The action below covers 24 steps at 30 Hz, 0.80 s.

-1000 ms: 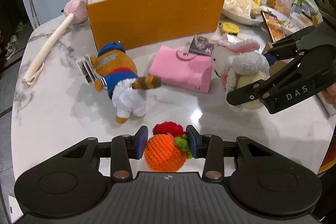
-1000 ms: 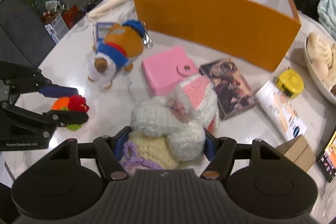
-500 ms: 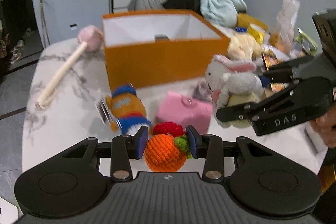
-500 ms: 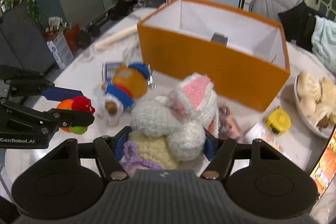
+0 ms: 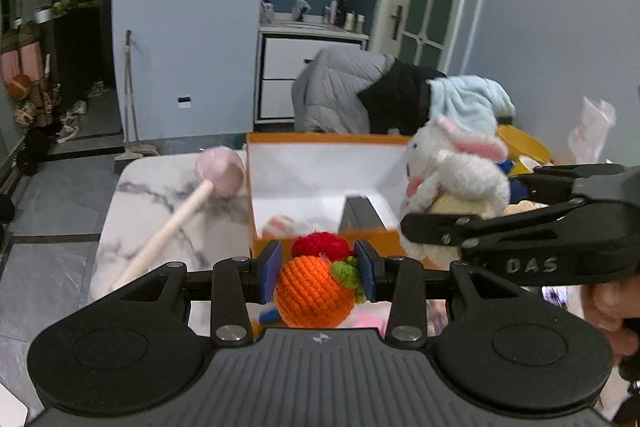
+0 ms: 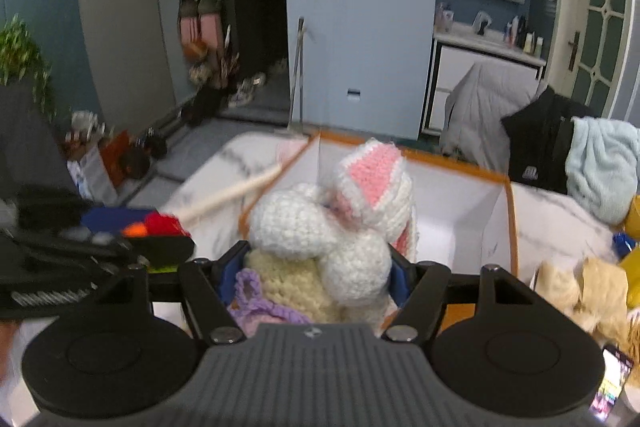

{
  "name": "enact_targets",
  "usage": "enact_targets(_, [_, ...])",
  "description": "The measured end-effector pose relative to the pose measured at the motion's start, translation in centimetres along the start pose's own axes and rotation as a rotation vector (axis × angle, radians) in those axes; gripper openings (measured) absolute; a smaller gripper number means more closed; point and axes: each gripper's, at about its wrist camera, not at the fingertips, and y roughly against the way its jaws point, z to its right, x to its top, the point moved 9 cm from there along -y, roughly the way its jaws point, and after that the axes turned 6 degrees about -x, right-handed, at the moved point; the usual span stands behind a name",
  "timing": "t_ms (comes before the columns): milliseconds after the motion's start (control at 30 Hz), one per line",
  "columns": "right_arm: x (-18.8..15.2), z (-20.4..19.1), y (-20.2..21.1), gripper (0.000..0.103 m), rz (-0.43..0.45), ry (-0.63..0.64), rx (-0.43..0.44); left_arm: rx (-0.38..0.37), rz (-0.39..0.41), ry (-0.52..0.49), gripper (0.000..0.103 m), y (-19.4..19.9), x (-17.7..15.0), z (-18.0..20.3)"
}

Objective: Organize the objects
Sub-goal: 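Carry the orange fruit with the left gripper while the right gripper carries the bunny to the box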

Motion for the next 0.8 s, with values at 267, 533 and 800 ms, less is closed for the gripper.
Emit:
enact_targets(267, [5.8,1.6,-1.3,0.07,0.1,-0.089,-0.029,0.062,0.04,0.014,0.046,-1.9,3.5,-1.2])
enact_targets(533, [7.2,4.0,-3.9,0.07,0.124,-0.131,-0.052,0.096,0.033,-0.003,0.046,-4.3,4.7,-0.6])
enact_targets(800, [4.6,7.7,-9.0,0.07,0.05,-0.158,-0.088,0.111,-0.013,-0.005,0.046,-7.9,4.1,-0.4])
